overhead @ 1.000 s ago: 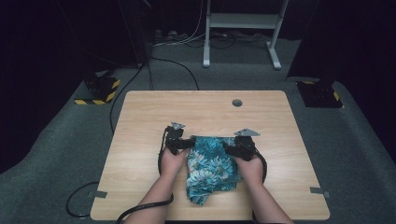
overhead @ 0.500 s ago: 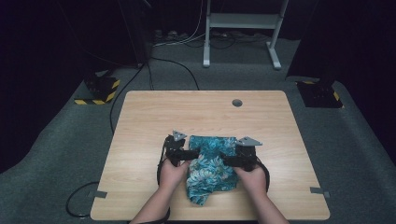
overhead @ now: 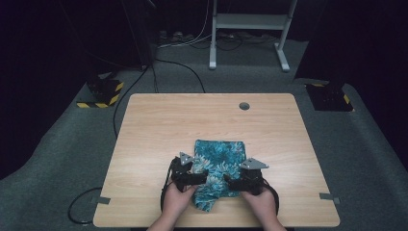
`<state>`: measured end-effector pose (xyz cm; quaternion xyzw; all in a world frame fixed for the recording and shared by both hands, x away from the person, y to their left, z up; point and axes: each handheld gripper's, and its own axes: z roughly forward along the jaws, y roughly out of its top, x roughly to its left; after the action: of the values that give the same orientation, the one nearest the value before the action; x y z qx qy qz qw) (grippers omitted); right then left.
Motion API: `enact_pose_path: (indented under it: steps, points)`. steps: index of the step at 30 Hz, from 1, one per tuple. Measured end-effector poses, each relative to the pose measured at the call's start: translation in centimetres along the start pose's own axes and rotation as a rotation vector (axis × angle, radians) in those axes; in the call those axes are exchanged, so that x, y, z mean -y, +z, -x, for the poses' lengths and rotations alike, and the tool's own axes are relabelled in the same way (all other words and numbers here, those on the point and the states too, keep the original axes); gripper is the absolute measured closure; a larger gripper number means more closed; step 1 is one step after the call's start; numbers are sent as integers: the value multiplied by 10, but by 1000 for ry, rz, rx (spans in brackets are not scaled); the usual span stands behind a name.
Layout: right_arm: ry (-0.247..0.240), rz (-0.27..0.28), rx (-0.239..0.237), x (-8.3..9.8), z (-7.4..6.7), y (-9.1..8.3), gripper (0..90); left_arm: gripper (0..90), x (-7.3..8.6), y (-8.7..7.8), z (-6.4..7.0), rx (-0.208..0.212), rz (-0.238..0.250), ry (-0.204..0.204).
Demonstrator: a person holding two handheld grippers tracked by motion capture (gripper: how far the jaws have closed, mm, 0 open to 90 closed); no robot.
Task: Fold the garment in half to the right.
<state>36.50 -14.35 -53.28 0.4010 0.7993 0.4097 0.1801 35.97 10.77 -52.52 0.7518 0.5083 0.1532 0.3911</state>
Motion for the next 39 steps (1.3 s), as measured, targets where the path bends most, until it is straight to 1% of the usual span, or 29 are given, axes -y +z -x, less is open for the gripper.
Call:
enact_pose_path:
  steps: [2,4,5,6,7,9,11,12,14,15,18,21,22,24,25,26,27,28,29,31,33,34,35,36,38,39]
  points:
    - [-4,18,-7,1,-4,-6,106,119,5,-4,3,12,4,-4]
    - [-20,27,-1,2,-8,-11,107,123,9,-9,7,16,12,-9]
    - [-20,27,-1,2,-8,-11,107,123,9,-9,7,16,12,-9]
    - [-25,32,-23,2,-12,-13,107,123,11,-9,8,20,11,-6]
    - [-30,25,-33,2,-13,-13,107,124,12,-9,9,23,8,-7]
    - [-25,3,-58,4,-15,-8,108,121,15,-7,11,32,-4,-5]
    - [-33,-26,-61,7,-16,-4,108,121,18,-3,14,34,-15,4]
    - [-26,-52,-60,8,-15,-1,108,121,19,-2,15,38,-18,-1]
    - [-29,-67,-52,11,-12,0,109,120,20,0,15,38,-24,-1]
    - [-33,-84,-43,12,-9,-1,109,120,21,1,15,35,-24,-1]
    - [-26,-92,-36,15,-4,-4,111,119,21,1,14,27,-23,3]
    - [-17,-95,-32,17,1,-7,108,117,21,-1,13,26,-15,-5]
    - [-12,-95,-28,16,2,-9,107,117,21,-3,12,22,-8,-9]
    - [-19,-63,-14,14,-1,-15,109,118,21,-6,13,17,6,-5]
    - [-30,-47,-13,12,-4,-18,111,119,21,-7,13,14,8,1]
    - [-39,-32,-15,11,-6,-20,115,125,22,-8,13,3,9,6]
    - [-53,-14,-32,10,-11,-21,120,142,22,-8,13,-2,4,10]
    - [-61,-13,-44,9,-14,-21,121,154,23,-6,13,-8,-5,5]
    - [-68,-29,-57,9,-17,-19,121,162,24,-4,12,-12,-13,9]
    - [-76,-52,-64,10,-21,-13,120,172,25,-2,14,-35,-19,34]
    - [-76,-88,-66,11,-21,-6,120,176,25,-1,16,-53,-27,60]
    - [-80,-97,-62,11,-21,-3,122,177,25,0,17,-62,-27,70]
    - [-80,-97,-62,11,-21,-3,122,184,25,0,17,-62,-27,70]
    - [-99,-102,-57,9,-20,2,128,186,25,1,18,-74,-26,84]
    - [-108,-105,-62,7,-18,4,134,189,24,2,18,-94,-32,101]
    - [-121,-102,-64,7,-17,7,136,189,23,3,17,-101,-32,106]
